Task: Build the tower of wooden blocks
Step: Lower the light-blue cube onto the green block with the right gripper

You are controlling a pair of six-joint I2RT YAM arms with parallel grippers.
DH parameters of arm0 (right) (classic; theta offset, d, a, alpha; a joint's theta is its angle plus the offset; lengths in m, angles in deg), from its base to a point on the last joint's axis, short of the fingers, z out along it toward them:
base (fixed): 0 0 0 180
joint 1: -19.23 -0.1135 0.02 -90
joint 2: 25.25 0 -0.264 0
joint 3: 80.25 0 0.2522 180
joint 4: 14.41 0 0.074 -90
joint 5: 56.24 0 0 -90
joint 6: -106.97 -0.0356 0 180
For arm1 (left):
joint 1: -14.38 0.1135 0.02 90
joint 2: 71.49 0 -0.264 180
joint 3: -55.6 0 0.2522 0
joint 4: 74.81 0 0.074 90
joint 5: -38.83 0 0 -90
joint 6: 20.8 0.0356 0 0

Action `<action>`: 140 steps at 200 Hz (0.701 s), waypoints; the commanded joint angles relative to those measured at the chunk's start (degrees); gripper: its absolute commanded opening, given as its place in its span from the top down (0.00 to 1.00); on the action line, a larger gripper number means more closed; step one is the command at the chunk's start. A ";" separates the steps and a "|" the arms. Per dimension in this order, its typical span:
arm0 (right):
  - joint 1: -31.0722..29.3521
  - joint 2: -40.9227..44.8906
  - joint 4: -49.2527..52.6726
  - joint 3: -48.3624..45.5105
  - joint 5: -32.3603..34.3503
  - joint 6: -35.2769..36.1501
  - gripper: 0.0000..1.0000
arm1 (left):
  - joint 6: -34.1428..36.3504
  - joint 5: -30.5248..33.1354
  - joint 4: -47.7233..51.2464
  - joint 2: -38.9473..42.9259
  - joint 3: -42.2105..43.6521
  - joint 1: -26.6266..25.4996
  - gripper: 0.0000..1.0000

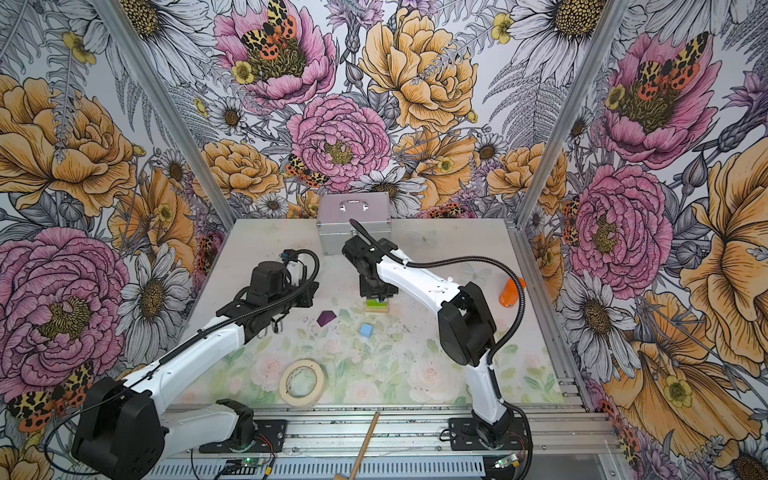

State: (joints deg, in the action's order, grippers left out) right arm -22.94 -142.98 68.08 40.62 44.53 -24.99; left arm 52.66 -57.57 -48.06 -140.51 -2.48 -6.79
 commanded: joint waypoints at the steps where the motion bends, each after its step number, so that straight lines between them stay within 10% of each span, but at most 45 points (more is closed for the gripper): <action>1: -0.01 -0.17 -3.39 -0.42 1.86 -2.18 1.00 | 0.80 0.23 -1.83 -0.21 0.85 0.54 0.90; 140: 0.05 -0.38 -7.03 -3.88 1.58 -4.28 1.00 | 0.71 0.21 -1.85 -0.26 0.82 0.57 0.90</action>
State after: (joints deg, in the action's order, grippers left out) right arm -22.94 -142.98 62.40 37.12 45.10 -28.48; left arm 52.66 -57.57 -48.08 -140.51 -2.35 -6.74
